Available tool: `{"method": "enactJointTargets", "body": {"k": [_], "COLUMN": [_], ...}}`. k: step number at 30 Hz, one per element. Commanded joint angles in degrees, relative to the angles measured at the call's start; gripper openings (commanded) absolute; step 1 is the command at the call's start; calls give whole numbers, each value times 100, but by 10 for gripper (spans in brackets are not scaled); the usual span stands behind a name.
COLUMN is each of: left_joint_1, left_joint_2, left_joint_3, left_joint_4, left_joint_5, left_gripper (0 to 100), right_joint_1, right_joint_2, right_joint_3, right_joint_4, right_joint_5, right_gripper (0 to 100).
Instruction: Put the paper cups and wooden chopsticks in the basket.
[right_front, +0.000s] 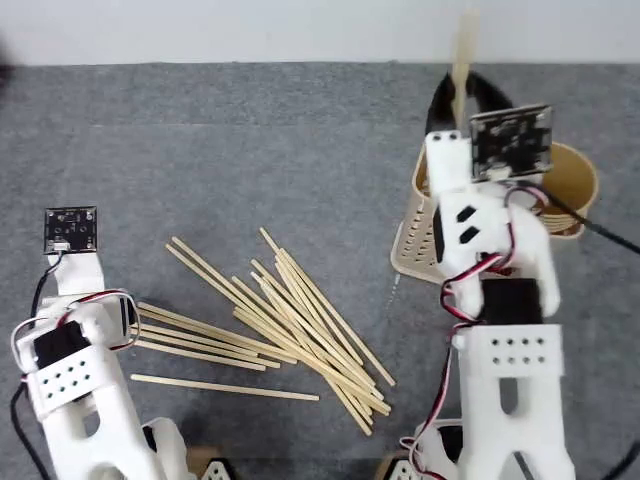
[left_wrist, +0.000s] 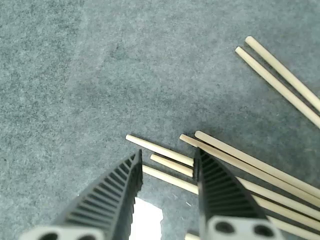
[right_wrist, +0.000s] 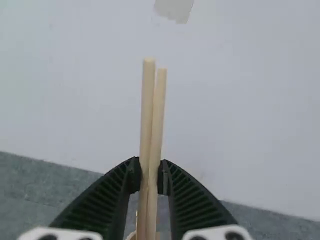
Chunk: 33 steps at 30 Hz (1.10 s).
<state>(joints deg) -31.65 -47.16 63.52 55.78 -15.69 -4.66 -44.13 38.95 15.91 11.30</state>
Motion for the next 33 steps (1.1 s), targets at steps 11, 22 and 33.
{"method": "enactJointTargets", "body": {"k": [11,22,33], "left_joint_1": [0,-18,316], "left_joint_2": [-202,-167,-158], "left_joint_3": [-268,-1244,-1033], "left_joint_4": [132,1547,1785], "left_joint_5": [44,62,1697], "left_gripper": [166,164,167], "right_joint_1": [13,-778,-1798], "right_joint_2": [-259,-602,-2334], "right_joint_3": [-721,-1407,2048], "right_joint_4": [1516,4655,4453], "right_joint_5": [-352,-607,-615], "right_gripper": [113,10,10]}}
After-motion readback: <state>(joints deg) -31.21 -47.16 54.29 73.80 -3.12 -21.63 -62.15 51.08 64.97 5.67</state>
